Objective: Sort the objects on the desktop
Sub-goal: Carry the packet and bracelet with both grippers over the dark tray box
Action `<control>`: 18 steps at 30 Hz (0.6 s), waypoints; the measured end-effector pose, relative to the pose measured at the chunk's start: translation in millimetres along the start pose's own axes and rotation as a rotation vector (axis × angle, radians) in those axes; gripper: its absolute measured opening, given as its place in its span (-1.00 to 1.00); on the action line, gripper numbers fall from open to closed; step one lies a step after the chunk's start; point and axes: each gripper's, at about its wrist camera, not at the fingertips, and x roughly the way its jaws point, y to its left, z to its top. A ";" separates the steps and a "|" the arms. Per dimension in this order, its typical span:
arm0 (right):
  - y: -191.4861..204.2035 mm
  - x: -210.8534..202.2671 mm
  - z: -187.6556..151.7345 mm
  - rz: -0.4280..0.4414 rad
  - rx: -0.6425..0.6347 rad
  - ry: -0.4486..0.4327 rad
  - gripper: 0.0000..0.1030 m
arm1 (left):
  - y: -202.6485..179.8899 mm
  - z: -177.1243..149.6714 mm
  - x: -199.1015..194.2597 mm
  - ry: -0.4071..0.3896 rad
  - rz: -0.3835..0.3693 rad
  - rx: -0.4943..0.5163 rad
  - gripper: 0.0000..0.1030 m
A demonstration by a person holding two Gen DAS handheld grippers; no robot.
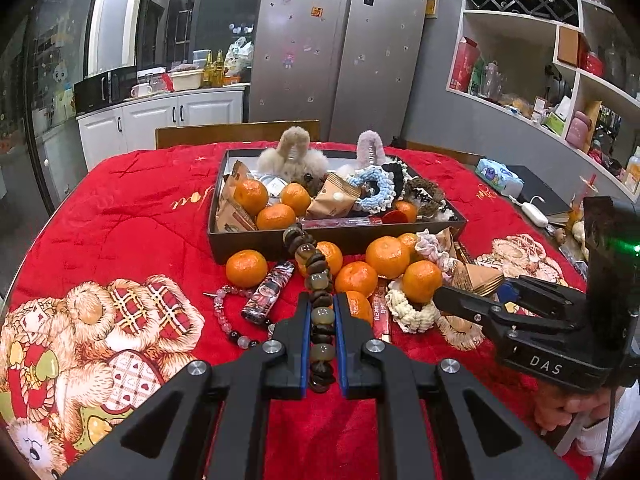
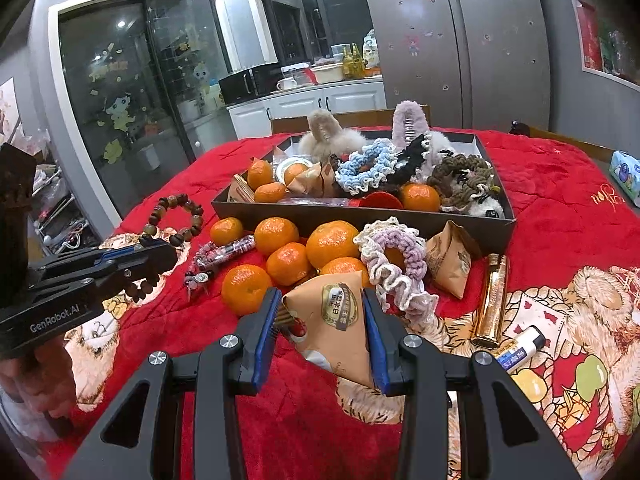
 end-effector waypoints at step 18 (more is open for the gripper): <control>2.9 -11.8 57.5 0.075 0.077 -0.039 -0.25 | 0.4 61.0 -0.2 -0.041 -0.002 0.061 -0.79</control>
